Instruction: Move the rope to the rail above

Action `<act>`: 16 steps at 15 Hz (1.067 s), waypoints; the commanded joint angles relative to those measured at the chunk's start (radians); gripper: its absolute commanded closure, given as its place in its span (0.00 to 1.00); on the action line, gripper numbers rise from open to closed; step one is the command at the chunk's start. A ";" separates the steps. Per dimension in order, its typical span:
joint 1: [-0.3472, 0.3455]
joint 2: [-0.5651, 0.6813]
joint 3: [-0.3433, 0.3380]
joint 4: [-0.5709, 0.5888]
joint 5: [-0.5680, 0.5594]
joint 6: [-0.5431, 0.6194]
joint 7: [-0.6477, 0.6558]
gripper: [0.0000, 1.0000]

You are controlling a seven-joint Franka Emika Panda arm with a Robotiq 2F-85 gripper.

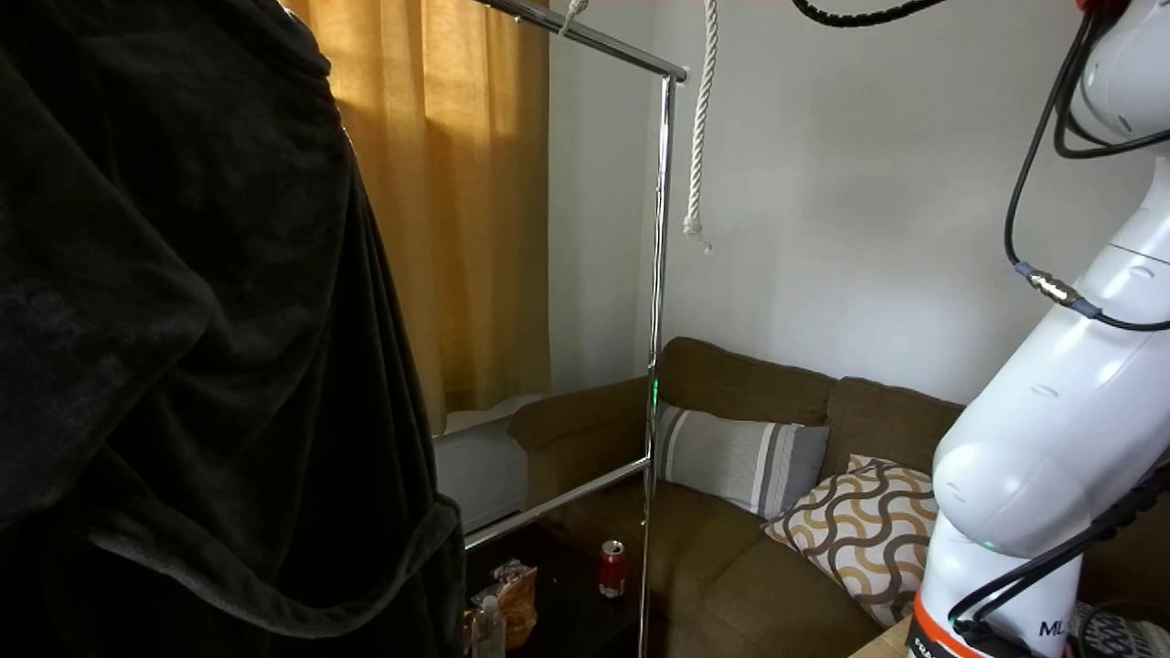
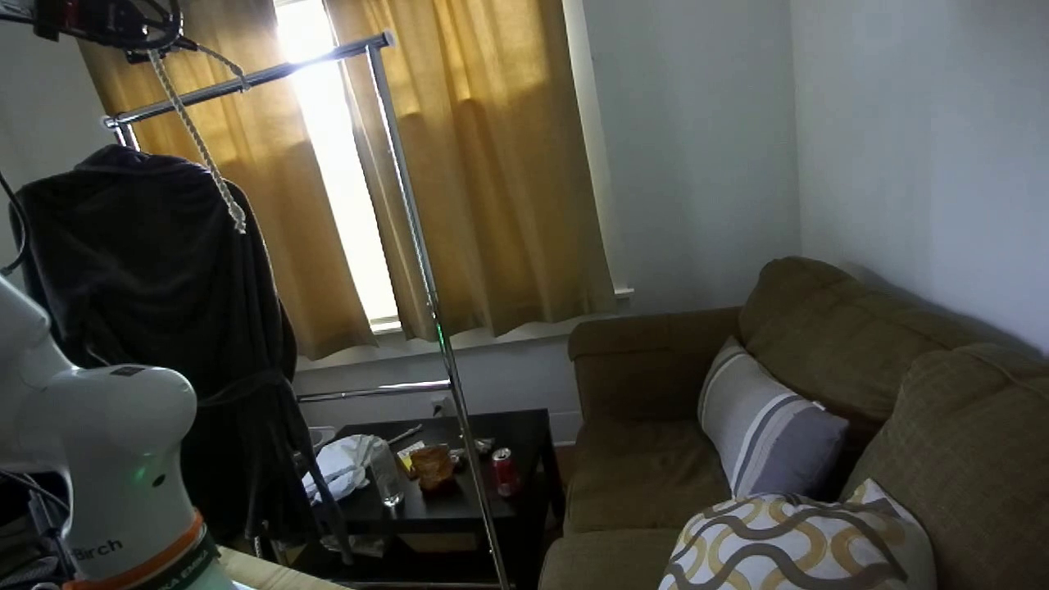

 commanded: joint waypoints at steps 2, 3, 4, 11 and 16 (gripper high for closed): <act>-0.018 0.033 0.028 0.055 -0.076 0.022 -0.015 0.98; -0.015 0.047 0.021 0.062 -0.085 0.053 -0.011 0.98; -0.015 0.061 0.018 0.069 -0.101 0.083 -0.012 0.98; -0.037 0.202 -0.035 0.148 -0.167 0.396 0.038 0.98; -0.038 0.320 -0.091 0.206 -0.157 0.563 0.089 0.98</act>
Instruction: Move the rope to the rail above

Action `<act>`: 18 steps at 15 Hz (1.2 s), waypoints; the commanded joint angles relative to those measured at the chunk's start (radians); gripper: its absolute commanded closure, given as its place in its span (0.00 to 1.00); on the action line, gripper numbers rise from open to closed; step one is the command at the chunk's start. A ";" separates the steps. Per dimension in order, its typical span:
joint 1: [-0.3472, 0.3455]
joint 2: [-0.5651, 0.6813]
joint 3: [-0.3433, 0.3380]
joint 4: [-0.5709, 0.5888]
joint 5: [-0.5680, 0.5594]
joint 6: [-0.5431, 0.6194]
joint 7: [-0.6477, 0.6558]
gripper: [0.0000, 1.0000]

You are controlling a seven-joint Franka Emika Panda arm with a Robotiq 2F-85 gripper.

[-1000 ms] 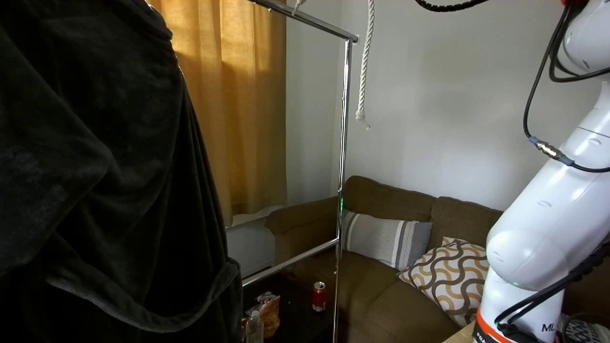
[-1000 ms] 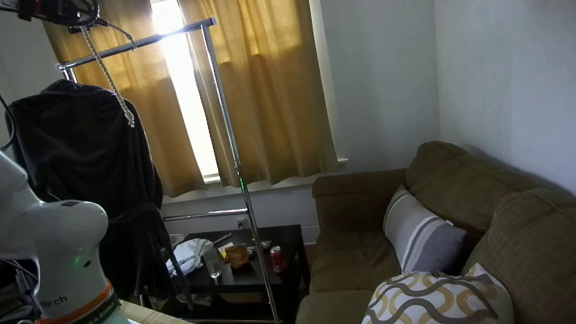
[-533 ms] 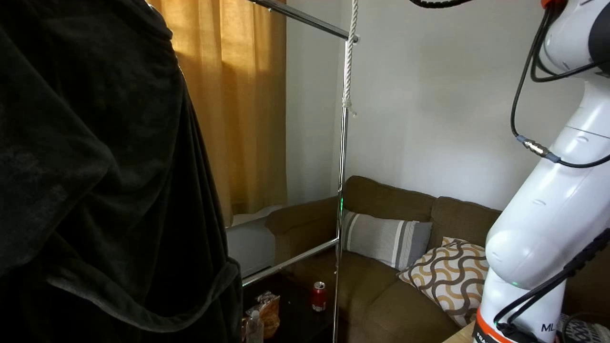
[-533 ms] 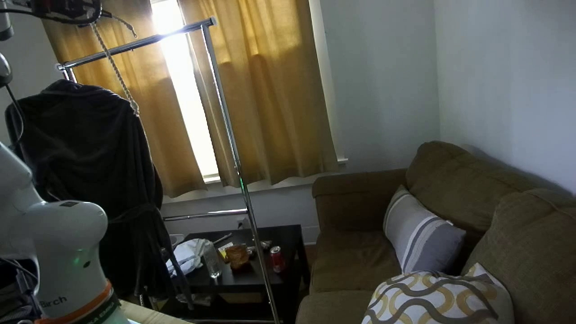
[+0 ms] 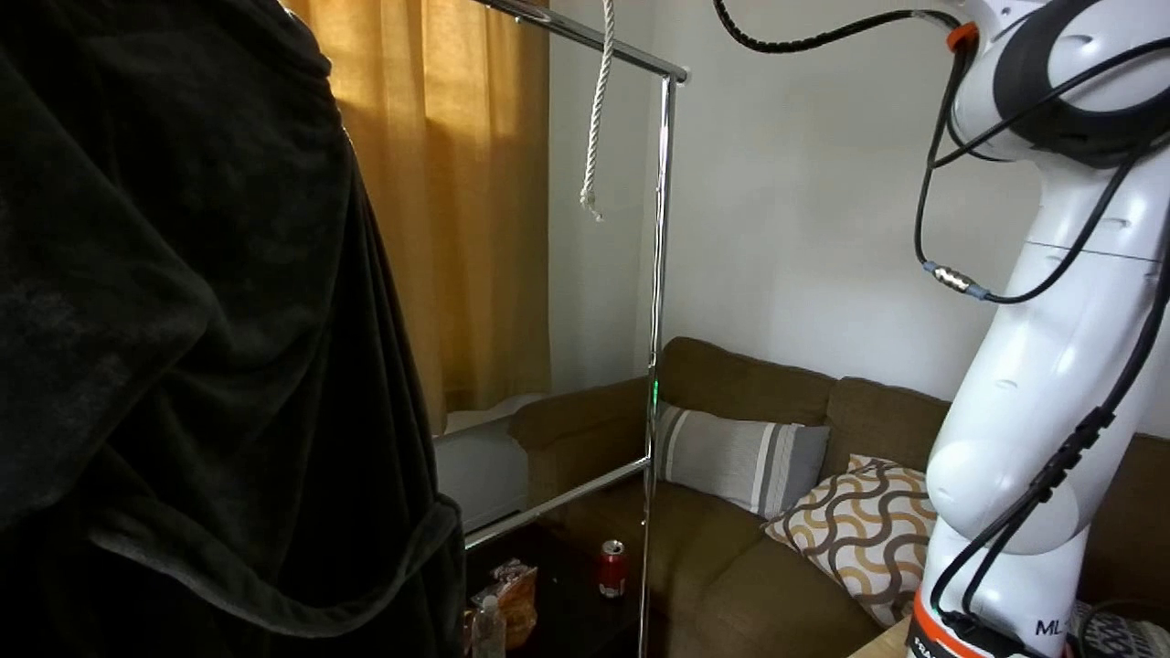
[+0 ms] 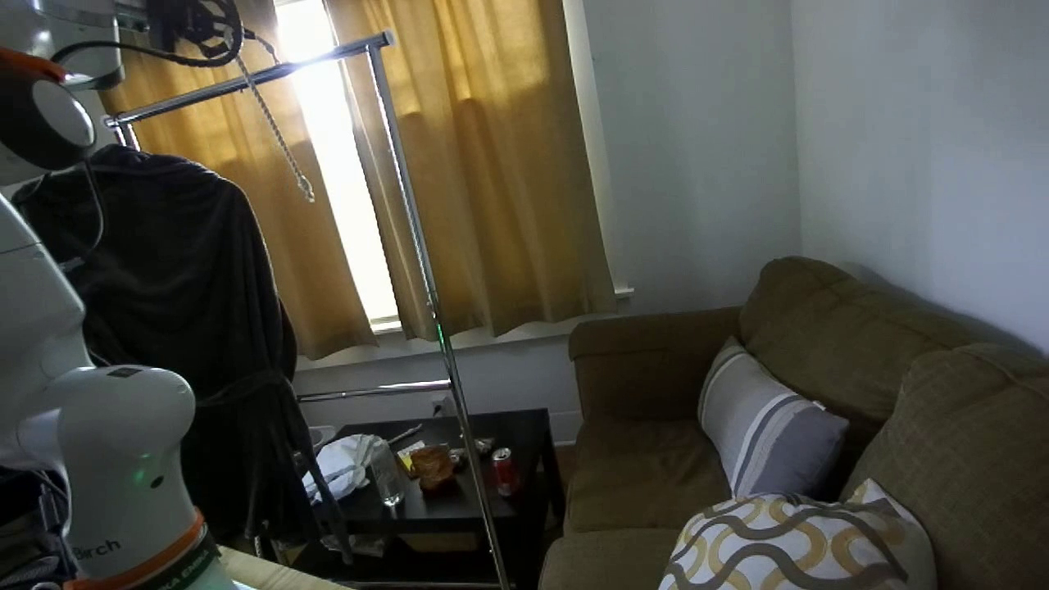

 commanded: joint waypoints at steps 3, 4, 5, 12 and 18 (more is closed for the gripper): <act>-0.008 0.116 -0.041 0.087 0.001 0.173 0.081 0.98; -0.009 0.134 -0.046 0.102 0.005 0.194 0.112 0.98; -0.010 0.146 -0.051 0.114 0.016 0.214 0.139 0.98; -0.011 0.191 -0.063 0.175 0.114 0.188 0.343 0.98; -0.019 0.193 -0.077 0.167 0.170 0.189 0.395 0.93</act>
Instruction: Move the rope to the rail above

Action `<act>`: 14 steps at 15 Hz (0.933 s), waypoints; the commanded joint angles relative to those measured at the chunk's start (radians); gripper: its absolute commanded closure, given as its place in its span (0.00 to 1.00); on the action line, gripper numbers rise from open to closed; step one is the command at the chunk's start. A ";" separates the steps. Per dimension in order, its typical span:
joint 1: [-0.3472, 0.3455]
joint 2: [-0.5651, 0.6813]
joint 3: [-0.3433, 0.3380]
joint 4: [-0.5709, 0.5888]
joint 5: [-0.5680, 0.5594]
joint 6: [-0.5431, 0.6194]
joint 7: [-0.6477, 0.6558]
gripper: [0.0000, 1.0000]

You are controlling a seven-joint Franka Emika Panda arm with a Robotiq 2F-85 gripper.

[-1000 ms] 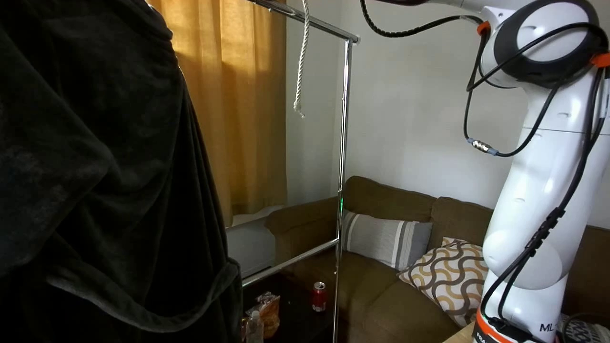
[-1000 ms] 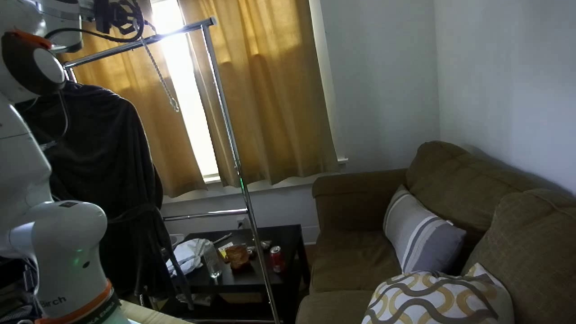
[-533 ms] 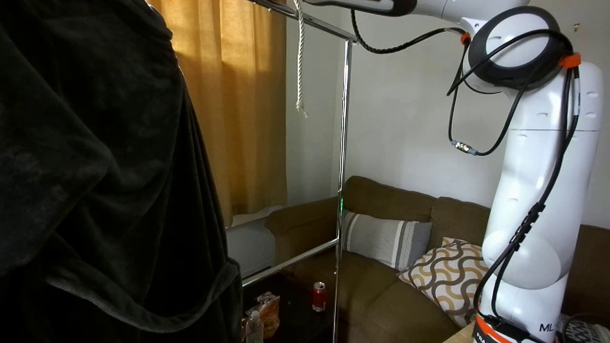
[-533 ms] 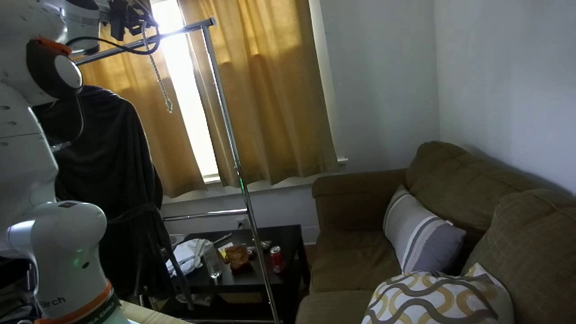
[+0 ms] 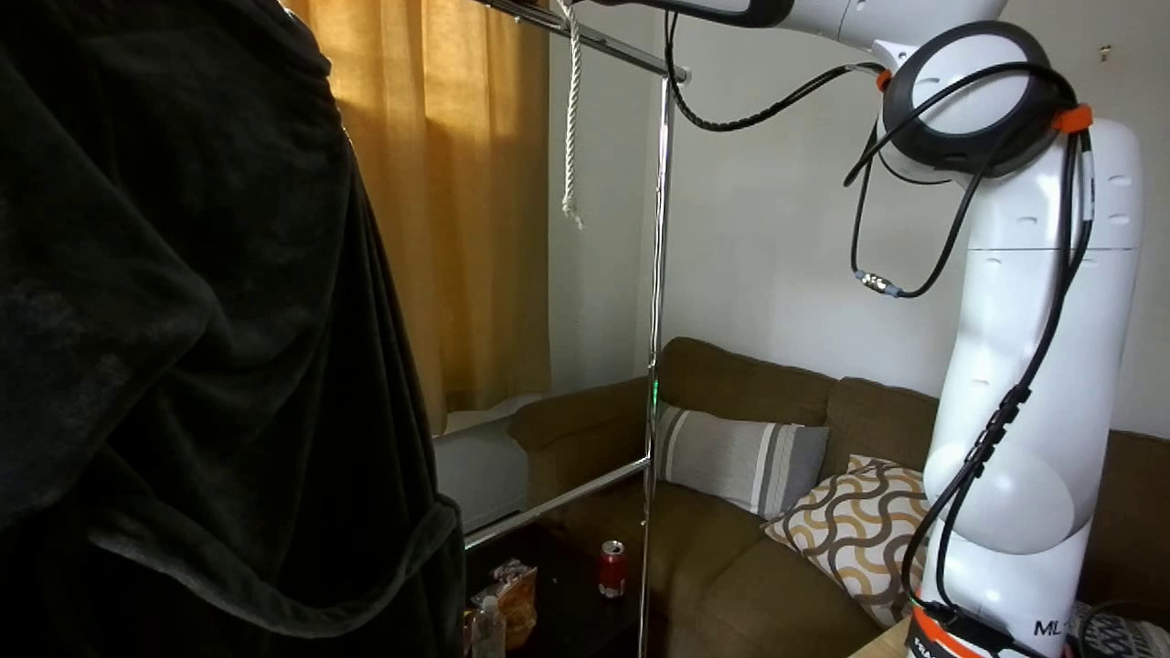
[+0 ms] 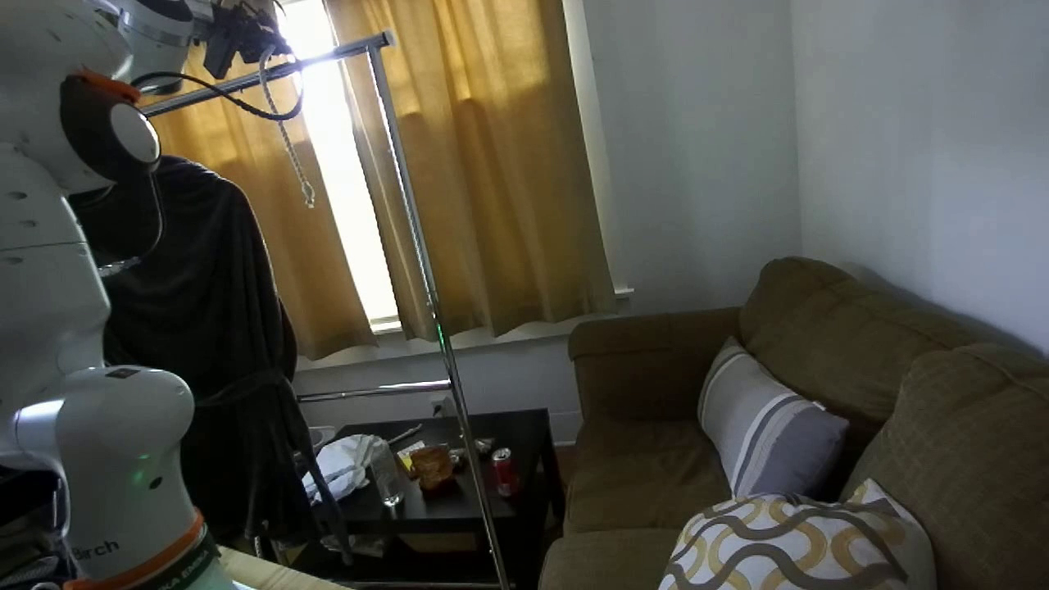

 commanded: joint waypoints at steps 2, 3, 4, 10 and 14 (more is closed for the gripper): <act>-0.004 0.003 -0.003 0.004 0.000 -0.002 0.016 0.93; -0.004 0.004 -0.004 0.005 0.000 -0.002 0.018 0.93; -0.004 0.004 -0.004 0.005 0.000 -0.002 0.020 0.93; -0.021 0.020 -0.025 0.042 0.027 -0.026 0.139 0.98; -0.018 0.036 -0.025 0.059 0.063 -0.115 0.150 0.98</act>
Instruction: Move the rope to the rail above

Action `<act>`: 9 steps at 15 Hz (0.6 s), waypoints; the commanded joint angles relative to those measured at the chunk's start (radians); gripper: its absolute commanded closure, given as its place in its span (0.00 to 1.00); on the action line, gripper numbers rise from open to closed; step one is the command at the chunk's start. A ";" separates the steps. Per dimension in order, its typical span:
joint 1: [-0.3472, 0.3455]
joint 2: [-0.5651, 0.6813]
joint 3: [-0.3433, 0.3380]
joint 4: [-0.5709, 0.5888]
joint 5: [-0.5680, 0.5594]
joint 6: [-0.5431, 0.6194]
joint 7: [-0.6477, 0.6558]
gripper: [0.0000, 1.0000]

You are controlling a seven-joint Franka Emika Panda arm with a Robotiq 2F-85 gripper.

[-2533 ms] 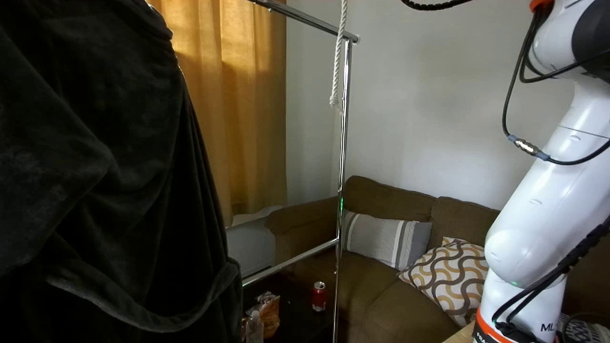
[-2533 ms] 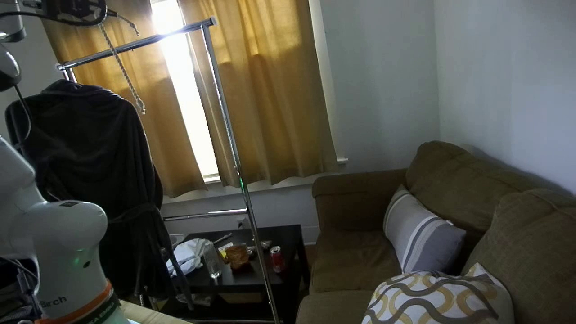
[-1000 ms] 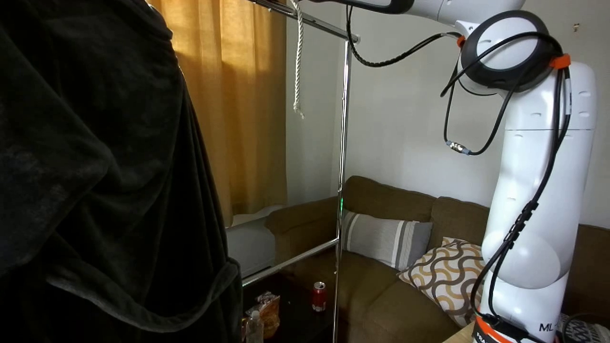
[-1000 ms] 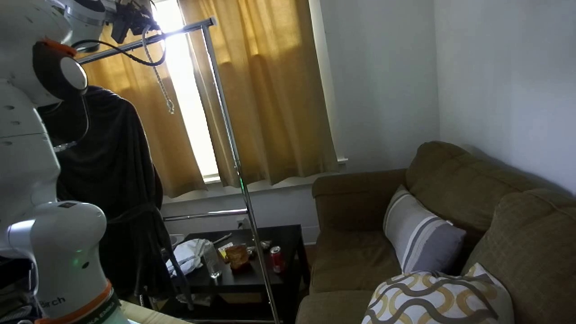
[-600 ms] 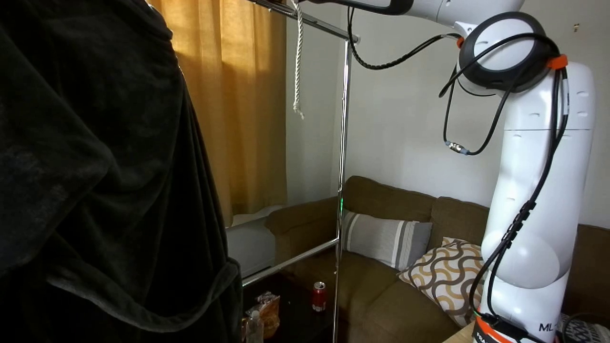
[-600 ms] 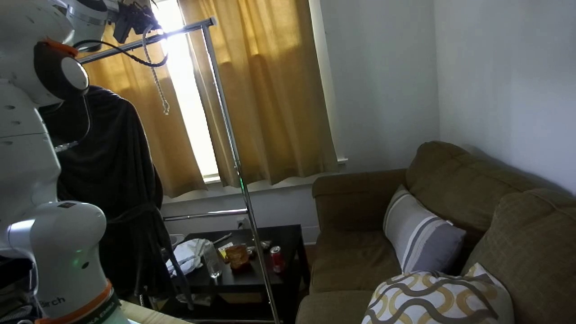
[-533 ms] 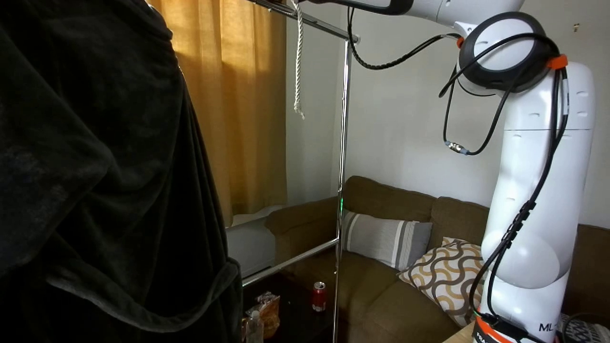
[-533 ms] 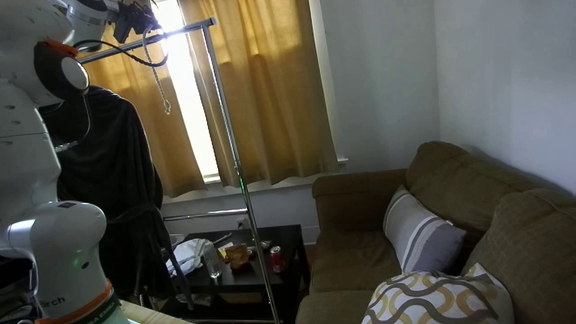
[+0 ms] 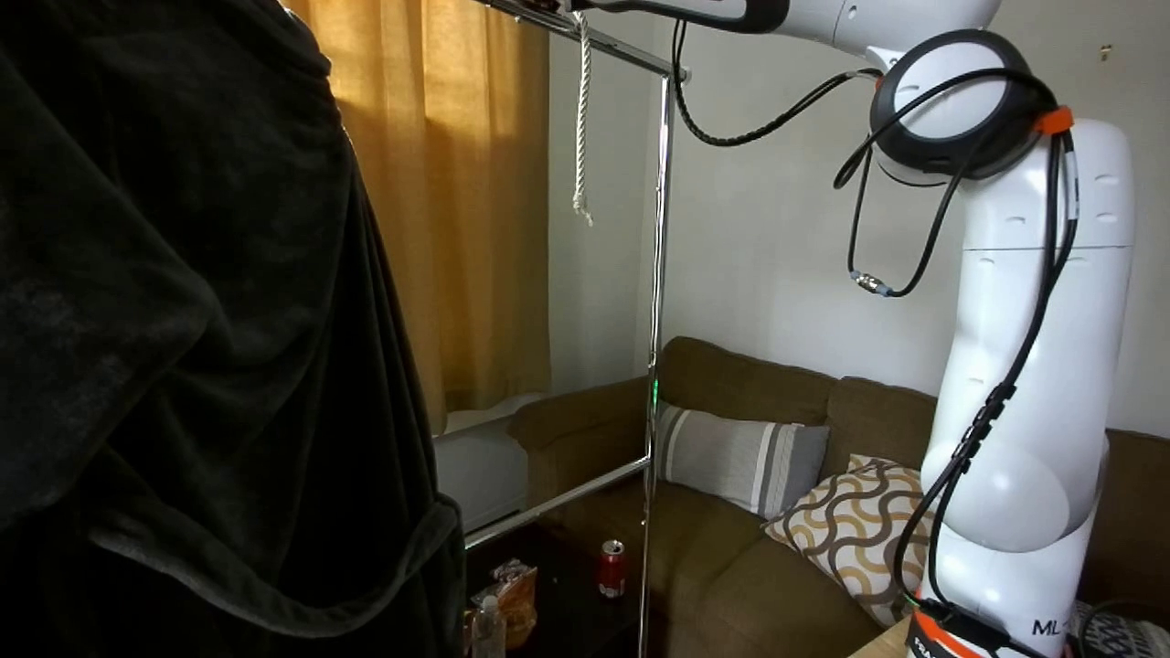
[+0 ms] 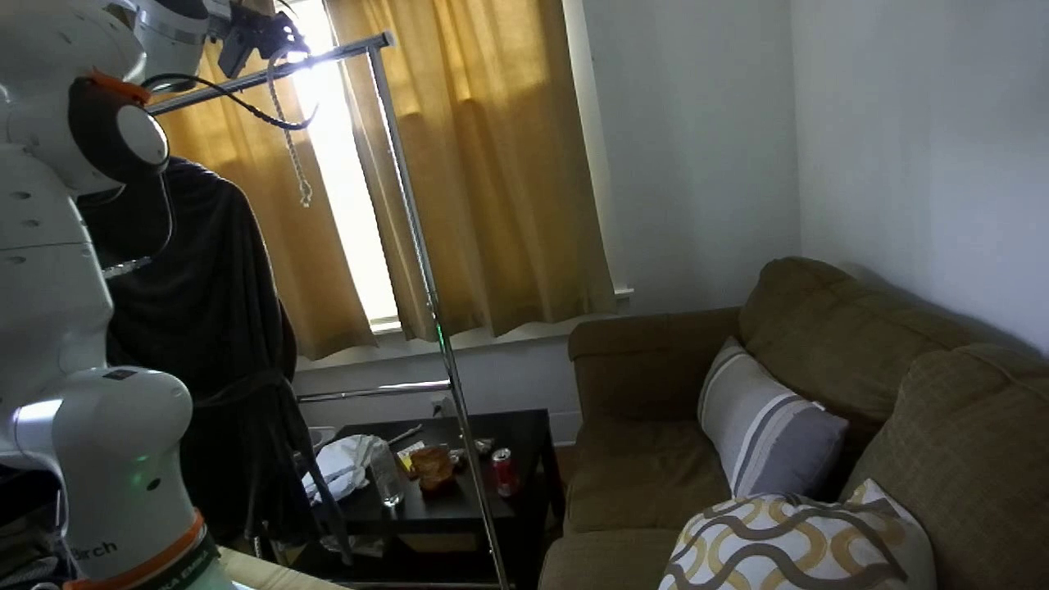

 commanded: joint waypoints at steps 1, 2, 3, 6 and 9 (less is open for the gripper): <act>0.005 0.016 0.007 0.029 0.059 -0.107 0.003 0.98; 0.005 0.018 0.008 0.031 0.074 -0.138 -0.002 0.98; 0.006 0.023 0.009 0.038 0.082 -0.165 -0.001 0.98; 0.007 0.036 0.012 0.062 0.113 -0.226 -0.002 0.98; 0.006 0.051 0.013 0.089 0.141 -0.274 -0.005 0.98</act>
